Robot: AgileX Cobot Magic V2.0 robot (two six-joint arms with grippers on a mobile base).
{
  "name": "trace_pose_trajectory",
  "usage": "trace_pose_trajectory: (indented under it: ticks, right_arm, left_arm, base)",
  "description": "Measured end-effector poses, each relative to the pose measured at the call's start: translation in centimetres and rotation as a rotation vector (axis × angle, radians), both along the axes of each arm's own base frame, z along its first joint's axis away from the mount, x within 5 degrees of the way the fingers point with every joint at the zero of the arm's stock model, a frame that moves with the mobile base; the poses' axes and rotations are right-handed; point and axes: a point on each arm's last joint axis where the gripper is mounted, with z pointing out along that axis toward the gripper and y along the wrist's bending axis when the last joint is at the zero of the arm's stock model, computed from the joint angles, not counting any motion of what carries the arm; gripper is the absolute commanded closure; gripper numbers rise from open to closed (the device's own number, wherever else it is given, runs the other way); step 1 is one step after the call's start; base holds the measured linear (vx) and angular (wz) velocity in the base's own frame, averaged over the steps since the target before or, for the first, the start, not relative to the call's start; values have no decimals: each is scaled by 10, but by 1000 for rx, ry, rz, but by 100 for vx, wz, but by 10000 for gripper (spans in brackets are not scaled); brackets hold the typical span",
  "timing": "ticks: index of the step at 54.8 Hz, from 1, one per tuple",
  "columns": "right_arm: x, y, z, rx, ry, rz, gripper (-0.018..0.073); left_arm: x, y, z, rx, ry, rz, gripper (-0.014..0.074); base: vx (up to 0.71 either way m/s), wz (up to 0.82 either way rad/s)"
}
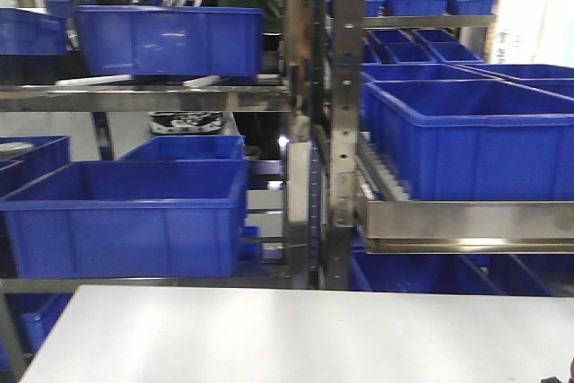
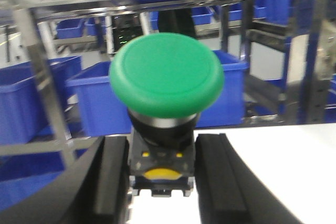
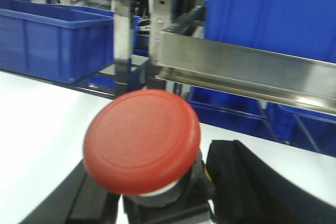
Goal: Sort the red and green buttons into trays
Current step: 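Drive the base away from the shelving while holding both buttons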
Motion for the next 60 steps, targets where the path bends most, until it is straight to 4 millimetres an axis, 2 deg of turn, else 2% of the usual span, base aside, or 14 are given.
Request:
trace_pose_trajectory:
  ticks: [39, 60]
  right_arm:
    - [0, 0, 0, 0, 0, 1, 567]
    - [0, 0, 0, -3, 0, 2, 567]
  left_arm:
    - [0, 0, 0, 0, 1, 1, 596]
    - [0, 0, 0, 0, 1, 1, 596]
  base:
    - [-8, 75]
    - [-9, 60]
